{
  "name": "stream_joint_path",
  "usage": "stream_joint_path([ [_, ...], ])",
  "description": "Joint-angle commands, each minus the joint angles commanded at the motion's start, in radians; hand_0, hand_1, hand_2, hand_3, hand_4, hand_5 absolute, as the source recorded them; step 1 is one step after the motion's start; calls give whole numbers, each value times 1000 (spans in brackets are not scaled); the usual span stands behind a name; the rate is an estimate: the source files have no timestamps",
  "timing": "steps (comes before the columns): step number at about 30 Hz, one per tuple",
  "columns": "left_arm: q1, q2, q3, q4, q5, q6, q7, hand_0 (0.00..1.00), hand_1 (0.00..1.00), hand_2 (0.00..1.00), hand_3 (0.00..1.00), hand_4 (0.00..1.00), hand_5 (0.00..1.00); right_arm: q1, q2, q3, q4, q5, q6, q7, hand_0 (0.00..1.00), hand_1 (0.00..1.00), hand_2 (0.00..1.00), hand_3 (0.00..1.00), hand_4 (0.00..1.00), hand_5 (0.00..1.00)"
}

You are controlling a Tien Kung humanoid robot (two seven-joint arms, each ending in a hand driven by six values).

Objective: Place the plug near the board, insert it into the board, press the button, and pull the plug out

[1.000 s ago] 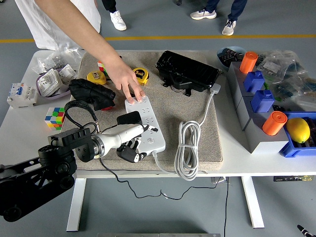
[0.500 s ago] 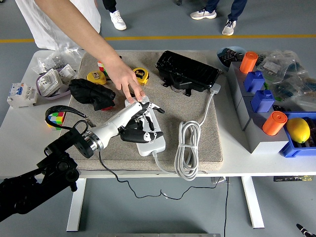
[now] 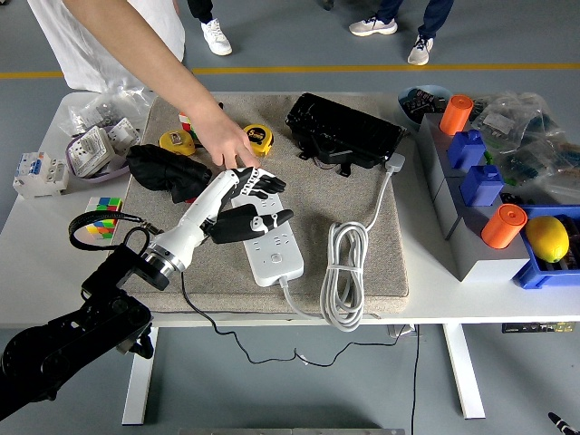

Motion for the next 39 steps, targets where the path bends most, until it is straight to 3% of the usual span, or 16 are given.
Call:
stream_joint_path([
  [5,6,-16,4,35,-63,22,-57,773,775,787,769,905,471,2,0,-13,-3,10,0,1,607,627,629,551,998,452],
  [6,9,-20,2,40,-63,21,-58,804,812,845,820,918,499,3,-1,-16,-3,11,1,1,607,627,629,551,998,452],
  [11,21,-34,-15,49,-66,21,-60,804,812,845,820,918,499,7,-3,-26,-5,16,0,1,607,627,629,551,998,452],
  [18,21,-28,-19,53,-80,29,-65,783,783,802,807,923,498,8,-5,-35,-14,21,-1,-1,607,627,629,551,998,453],
  [39,31,-33,-42,46,-74,29,-62,781,780,804,809,939,532,-2,-4,-36,-16,27,-2,1,607,627,629,550,998,453],
])
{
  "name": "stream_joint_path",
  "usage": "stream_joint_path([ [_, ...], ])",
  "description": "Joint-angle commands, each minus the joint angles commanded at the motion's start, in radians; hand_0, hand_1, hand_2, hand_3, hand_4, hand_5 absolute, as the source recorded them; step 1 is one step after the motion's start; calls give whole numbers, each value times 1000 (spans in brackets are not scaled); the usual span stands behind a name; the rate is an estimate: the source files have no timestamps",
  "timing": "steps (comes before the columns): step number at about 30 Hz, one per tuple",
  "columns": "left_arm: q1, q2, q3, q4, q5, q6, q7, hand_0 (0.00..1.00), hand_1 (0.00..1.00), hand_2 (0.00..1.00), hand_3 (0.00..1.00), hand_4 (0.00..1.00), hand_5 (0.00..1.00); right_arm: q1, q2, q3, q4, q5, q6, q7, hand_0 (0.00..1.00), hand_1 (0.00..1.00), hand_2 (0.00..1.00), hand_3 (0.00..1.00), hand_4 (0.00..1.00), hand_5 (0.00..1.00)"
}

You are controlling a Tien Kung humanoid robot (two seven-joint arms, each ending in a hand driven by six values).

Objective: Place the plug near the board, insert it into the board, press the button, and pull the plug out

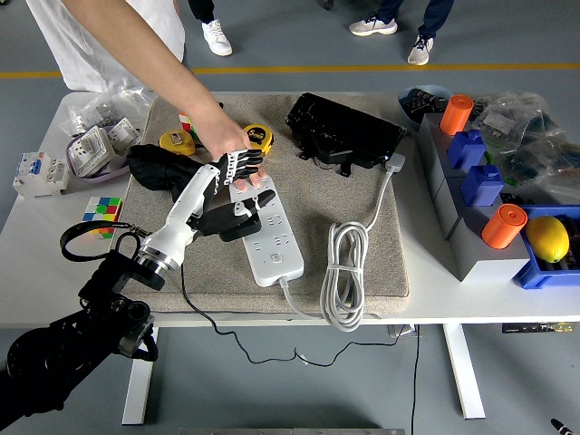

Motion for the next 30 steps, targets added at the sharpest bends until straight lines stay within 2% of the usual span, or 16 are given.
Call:
stream_joint_path([
  [2,1,-1,-2,0,0,-2,3,781,780,804,809,939,532,-1,0,1,0,-1,0,0,607,627,629,550,998,453],
  [3,2,0,-3,-2,4,-5,7,634,697,739,803,940,525,-1,1,2,1,-1,0,0,608,627,629,550,998,454],
  [6,3,5,-7,-14,22,-18,22,634,697,739,803,940,525,-3,2,7,4,-5,0,-1,608,627,629,550,998,454],
  [8,2,18,-11,-41,75,-38,59,634,697,739,803,940,525,-3,1,10,7,-9,0,-1,608,627,629,550,998,454],
  [9,0,24,-10,-52,91,-43,73,299,474,540,751,772,147,-3,1,11,8,-10,0,-1,608,627,629,550,998,454],
  [13,-19,64,-5,-130,210,-88,181,299,474,540,751,772,147,-3,0,19,9,-14,-1,-2,608,627,629,550,998,454],
  [14,-25,75,-9,-154,249,-116,220,299,474,540,751,772,147,-3,-1,21,8,-15,0,-2,608,627,629,550,998,454],
  [15,-30,82,-12,-170,286,-145,258,128,213,304,843,678,2,-4,-1,22,8,-16,0,-2,608,627,629,551,998,454],
  [18,-43,99,-17,-211,390,-246,378,128,213,304,843,678,2,-4,-2,24,9,-17,0,-3,608,627,629,551,998,454],
  [21,-54,109,-11,-238,433,-353,482,128,213,304,843,678,2,-5,-2,24,9,-18,1,-3,608,627,629,551,998,454],
  [22,-58,111,-6,-246,439,-390,517,69,118,218,909,786,2,-5,-2,24,8,-17,1,-3,607,627,629,551,998,454],
  [23,-62,113,0,-252,439,-422,548,69,118,218,909,786,2,-5,-2,24,8,-17,2,-3,607,627,629,551,998,454],
  [27,-75,119,20,-269,428,-517,656,69,118,218,909,786,2,-5,-3,24,9,-18,2,-2,607,627,629,551,998,454],
  [30,-82,124,27,-279,439,-550,695,45,98,190,933,787,2,-5,-3,27,10,-20,3,-2,608,627,630,551,998,453],
])
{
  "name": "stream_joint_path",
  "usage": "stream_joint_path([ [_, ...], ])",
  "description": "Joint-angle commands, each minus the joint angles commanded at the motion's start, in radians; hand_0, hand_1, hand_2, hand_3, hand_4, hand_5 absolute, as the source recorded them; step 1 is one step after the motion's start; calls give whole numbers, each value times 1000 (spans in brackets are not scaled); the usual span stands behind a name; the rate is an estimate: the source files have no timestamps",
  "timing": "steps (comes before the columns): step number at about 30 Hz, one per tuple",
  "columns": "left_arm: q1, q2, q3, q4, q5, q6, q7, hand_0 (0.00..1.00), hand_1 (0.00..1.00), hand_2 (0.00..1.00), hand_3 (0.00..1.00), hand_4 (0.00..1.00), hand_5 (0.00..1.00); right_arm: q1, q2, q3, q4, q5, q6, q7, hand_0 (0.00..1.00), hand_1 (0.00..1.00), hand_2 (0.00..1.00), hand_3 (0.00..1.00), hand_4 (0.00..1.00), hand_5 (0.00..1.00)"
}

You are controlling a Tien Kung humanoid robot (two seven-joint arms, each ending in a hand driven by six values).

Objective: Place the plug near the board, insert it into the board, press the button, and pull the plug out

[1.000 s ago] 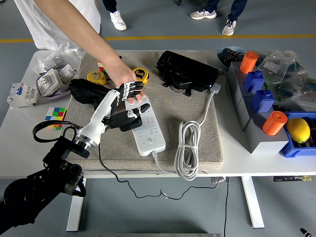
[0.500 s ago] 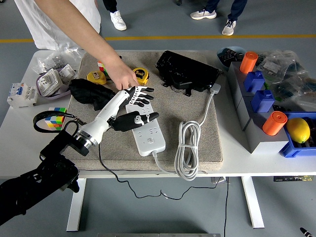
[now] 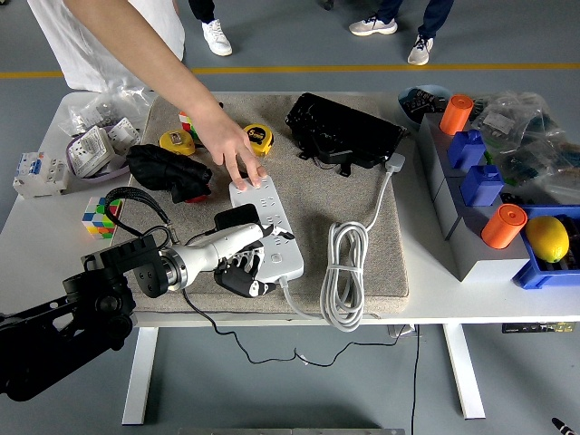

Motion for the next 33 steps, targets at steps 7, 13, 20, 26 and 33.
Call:
stream_joint_path([
  [7,-15,12,21,-10,17,-28,32,40,93,186,934,785,2,-3,1,3,0,-3,1,0,607,628,629,551,998,453],
  [13,-22,4,39,1,22,-33,38,41,95,188,934,784,2,-2,1,3,1,-2,1,1,608,627,629,551,998,453],
  [20,-32,-9,54,37,40,-29,40,41,96,189,930,783,2,0,2,6,2,-4,1,1,608,627,629,551,998,453],
  [26,-33,-14,57,61,52,-23,42,41,96,188,927,783,2,1,2,9,7,-9,1,1,608,627,629,551,998,453],
  [33,-22,-12,57,67,51,-25,41,41,97,189,924,782,2,-1,4,11,8,-11,0,1,608,627,629,551,998,453],
])
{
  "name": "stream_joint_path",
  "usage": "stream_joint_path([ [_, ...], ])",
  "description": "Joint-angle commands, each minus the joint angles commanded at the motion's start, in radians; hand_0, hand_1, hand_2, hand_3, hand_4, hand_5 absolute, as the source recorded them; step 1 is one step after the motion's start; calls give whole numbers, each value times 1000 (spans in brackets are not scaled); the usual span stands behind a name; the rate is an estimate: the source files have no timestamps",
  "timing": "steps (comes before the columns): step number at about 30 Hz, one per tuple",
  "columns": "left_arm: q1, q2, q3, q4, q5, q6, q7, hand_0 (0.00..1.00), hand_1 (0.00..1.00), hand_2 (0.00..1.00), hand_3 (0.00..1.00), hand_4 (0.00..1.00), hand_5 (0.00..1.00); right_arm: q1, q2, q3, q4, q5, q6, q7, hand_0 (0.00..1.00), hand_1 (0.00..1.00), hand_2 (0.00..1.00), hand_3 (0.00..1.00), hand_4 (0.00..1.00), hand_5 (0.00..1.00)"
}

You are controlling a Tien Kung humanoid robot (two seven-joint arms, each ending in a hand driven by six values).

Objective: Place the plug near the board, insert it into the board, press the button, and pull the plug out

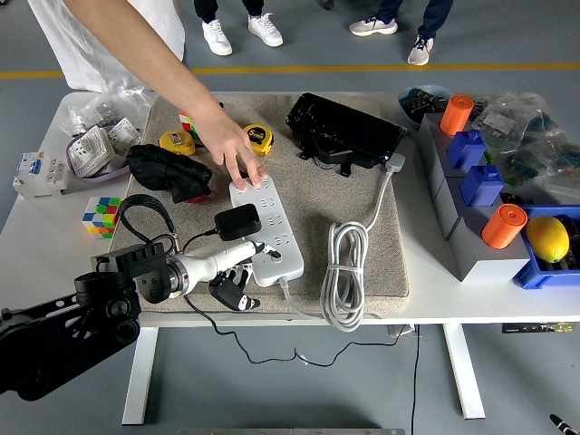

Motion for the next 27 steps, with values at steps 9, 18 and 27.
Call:
stream_joint_path([
  [9,-1,4,4,4,-7,-4,1,41,96,188,909,783,2,0,-2,4,2,-4,-1,0,608,627,628,551,998,454],
  [18,0,7,1,-3,-11,-18,10,41,96,188,899,784,2,-1,-2,5,5,-8,-1,0,608,627,628,551,998,454],
  [27,-5,2,14,4,-15,-24,14,41,94,186,889,786,2,0,0,11,4,-9,-2,1,608,627,628,552,998,455],
])
